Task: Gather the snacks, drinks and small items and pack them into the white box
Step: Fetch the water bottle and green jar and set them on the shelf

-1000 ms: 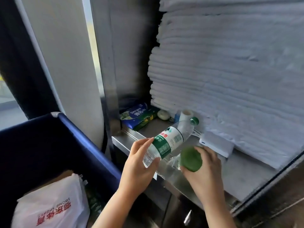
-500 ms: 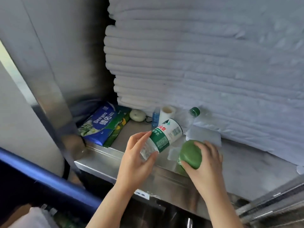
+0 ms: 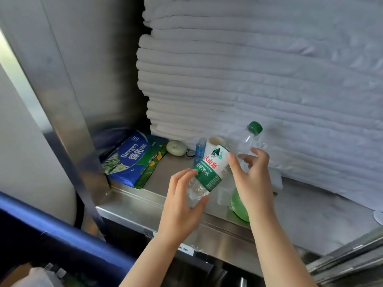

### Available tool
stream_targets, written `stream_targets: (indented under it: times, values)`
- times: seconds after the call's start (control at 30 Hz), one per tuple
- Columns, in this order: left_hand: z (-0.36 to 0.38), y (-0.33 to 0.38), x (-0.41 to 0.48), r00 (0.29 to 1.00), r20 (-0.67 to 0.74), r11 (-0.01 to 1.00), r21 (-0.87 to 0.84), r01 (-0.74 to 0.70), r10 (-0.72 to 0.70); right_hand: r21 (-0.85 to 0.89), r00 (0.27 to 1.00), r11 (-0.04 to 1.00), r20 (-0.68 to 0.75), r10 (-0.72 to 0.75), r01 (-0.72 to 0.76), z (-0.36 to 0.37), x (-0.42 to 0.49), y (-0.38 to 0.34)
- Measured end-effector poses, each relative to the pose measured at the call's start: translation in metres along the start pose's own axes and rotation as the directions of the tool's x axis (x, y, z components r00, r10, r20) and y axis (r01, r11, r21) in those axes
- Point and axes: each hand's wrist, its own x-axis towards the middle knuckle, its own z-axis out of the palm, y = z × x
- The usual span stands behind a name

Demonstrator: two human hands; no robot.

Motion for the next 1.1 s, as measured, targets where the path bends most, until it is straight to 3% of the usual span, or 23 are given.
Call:
stream_targets:
  times: [0.2, 0.37, 0.53, 0.67, 0.93, 1.1]
  values:
    - [0.021, -0.007, -0.006, 0.998, 0.024, 0.994, 0.101, -0.052, 0.050, 0.064, 0.991, 0.989, -0.030, -0.129, 0.131, 0.009, -0.003, -0.012]
    - [0.030, -0.013, -0.012, 0.995, 0.064, 0.990, 0.117, -0.085, 0.078, 0.131, 0.980, 0.975, 0.064, -0.190, 0.180, 0.014, -0.003, -0.007]
    - [0.025, -0.019, -0.015, 0.987, 0.135, 0.996, 0.006, 0.091, -0.091, 0.237, 0.947, 0.955, 0.220, -0.232, 0.179, 0.014, 0.001, -0.002]
    - [0.027, -0.028, -0.010, 0.972, 0.131, 0.979, 0.090, 0.183, -0.194, 0.255, 0.924, 0.953, 0.302, -0.237, 0.161, 0.009, 0.004, 0.002]
    - [0.034, -0.024, -0.011, 0.993, 0.105, 0.937, 0.349, 0.006, -0.046, -0.077, 0.963, 0.973, 0.179, -0.203, 0.220, 0.014, -0.006, 0.009]
    - [0.037, -0.026, -0.012, 0.996, 0.091, 0.912, 0.410, -0.036, -0.002, -0.136, 0.972, 0.973, 0.171, -0.162, 0.186, 0.018, -0.006, 0.020]
